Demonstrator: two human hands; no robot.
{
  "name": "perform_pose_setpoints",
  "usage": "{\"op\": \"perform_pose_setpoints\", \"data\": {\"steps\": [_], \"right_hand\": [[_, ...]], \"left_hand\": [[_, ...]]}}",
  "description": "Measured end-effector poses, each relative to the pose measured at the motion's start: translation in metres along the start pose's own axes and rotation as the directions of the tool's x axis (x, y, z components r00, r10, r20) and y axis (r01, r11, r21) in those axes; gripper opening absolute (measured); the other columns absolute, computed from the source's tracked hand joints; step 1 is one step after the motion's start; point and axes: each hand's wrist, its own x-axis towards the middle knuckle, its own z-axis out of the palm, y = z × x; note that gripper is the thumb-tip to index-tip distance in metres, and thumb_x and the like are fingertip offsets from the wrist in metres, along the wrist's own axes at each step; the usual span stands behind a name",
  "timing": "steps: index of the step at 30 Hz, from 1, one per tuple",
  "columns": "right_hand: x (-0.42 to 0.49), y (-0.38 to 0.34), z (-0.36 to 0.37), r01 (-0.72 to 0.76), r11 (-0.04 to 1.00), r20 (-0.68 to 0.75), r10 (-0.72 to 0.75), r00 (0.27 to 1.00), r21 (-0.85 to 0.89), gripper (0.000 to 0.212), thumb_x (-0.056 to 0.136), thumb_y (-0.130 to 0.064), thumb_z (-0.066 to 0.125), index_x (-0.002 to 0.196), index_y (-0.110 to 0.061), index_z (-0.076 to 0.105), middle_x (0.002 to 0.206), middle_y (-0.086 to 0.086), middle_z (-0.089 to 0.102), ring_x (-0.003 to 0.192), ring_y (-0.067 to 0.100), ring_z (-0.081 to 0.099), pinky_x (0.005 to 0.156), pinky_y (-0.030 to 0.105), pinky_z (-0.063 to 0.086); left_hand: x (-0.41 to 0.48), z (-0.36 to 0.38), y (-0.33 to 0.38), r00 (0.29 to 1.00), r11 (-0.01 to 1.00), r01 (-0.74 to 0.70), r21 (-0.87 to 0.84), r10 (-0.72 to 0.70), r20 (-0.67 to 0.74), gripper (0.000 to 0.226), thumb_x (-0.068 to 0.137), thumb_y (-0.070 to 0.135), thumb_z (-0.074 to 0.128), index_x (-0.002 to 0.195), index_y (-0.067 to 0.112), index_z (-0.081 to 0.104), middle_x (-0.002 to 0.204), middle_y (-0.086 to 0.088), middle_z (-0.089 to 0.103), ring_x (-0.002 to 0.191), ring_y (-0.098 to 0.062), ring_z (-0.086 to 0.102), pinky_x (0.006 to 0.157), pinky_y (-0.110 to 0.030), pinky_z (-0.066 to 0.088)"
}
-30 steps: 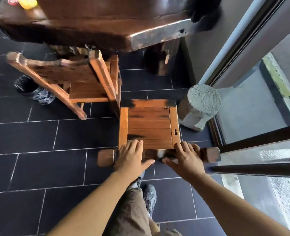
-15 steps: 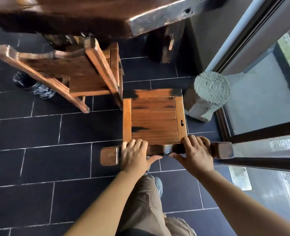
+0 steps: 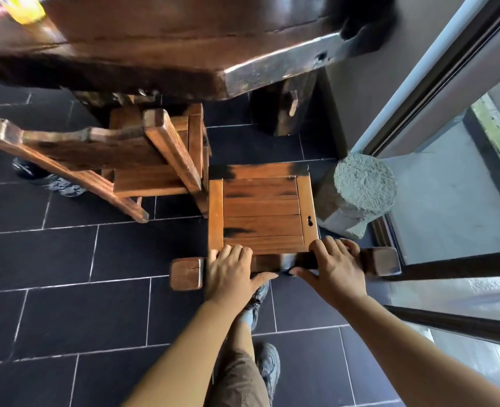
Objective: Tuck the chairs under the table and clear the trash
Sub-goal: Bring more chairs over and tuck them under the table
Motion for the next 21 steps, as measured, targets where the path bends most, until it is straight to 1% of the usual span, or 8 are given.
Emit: {"op": "perform_pose_setpoints", "data": {"steps": [6,8,11,12,16,19,21], "right_hand": [[0.047,0.007,0.003,0.003,1.0,0.021,-0.002,1.0,-0.011,0.056,0.071,-0.068,0.074,0.087,-0.018,0.055,0.086,0.001,0.056,0.082,0.03,0.059,0.09,0.045,0.038],[0.061,0.008,0.003,0.0,1.0,0.021,0.0,1.0,-0.001,0.057,0.071,-0.069,0.071,0.087,-0.017,0.056,0.086,0.002,0.057,0.083,0.03,0.06,0.09,0.044,0.036],[0.082,0.007,0.002,0.004,1.0,0.017,-0.004,1.0,0.0,0.06,0.074,-0.074,0.056,0.087,-0.016,0.058,0.086,0.003,0.058,0.082,0.031,0.06,0.092,0.045,0.036],[0.088,0.006,0.002,0.007,1.0,0.015,-0.007,1.0,-0.003,0.06,0.075,-0.074,0.055,0.087,-0.016,0.059,0.086,0.003,0.058,0.082,0.031,0.06,0.093,0.046,0.037],[0.116,0.007,0.005,-0.001,1.0,0.01,0.001,1.0,0.005,0.057,0.07,-0.068,0.073,0.086,-0.015,0.059,0.086,0.004,0.058,0.083,0.031,0.061,0.095,0.047,0.038],[0.136,0.007,0.007,0.008,1.0,0.024,-0.008,1.0,0.008,0.055,0.069,-0.063,0.077,0.086,-0.014,0.059,0.085,0.004,0.057,0.081,0.032,0.06,0.097,0.047,0.038],[0.15,0.007,0.008,0.009,1.0,0.033,-0.009,0.999,0.0,0.054,0.069,-0.062,0.077,0.086,-0.014,0.059,0.085,0.004,0.057,0.081,0.032,0.06,0.096,0.047,0.038]], "left_hand": [[0.042,-0.001,-0.009,0.999,1.0,0.009,0.001,-0.009,-0.033,0.075,0.078,0.087,0.031,0.091,0.02,0.063,0.089,0.003,0.065,0.086,-0.024,0.058,0.079,-0.041,0.037],[0.055,-0.001,-0.012,0.999,1.0,0.01,0.005,-0.01,-0.041,0.075,0.078,0.086,0.032,0.091,0.02,0.063,0.088,0.002,0.065,0.086,-0.024,0.058,0.079,-0.041,0.037],[0.074,-0.003,-0.019,0.998,1.0,0.014,-0.007,-0.014,-0.056,0.072,0.077,0.086,0.036,0.089,0.02,0.062,0.086,0.002,0.065,0.086,-0.024,0.058,0.078,-0.041,0.037],[0.08,-0.003,-0.022,0.998,1.0,0.012,-0.007,-0.012,-0.061,0.071,0.077,0.085,0.038,0.089,0.02,0.062,0.086,0.002,0.065,0.085,-0.025,0.058,0.078,-0.042,0.037],[0.105,-0.003,-0.031,0.997,1.0,0.011,-0.014,-0.012,-0.078,0.07,0.077,0.085,0.041,0.087,0.019,0.063,0.083,0.001,0.064,0.084,-0.025,0.058,0.076,-0.041,0.036],[0.124,-0.003,-0.037,0.996,1.0,0.015,-0.021,-0.017,-0.089,0.068,0.075,0.084,0.047,0.085,0.018,0.062,0.083,0.001,0.064,0.084,-0.025,0.059,0.077,-0.042,0.037],[0.137,-0.004,-0.042,0.995,1.0,0.012,-0.007,-0.012,-0.095,0.067,0.075,0.084,0.047,0.085,0.018,0.061,0.084,0.001,0.064,0.085,-0.025,0.059,0.078,-0.042,0.037]]}}
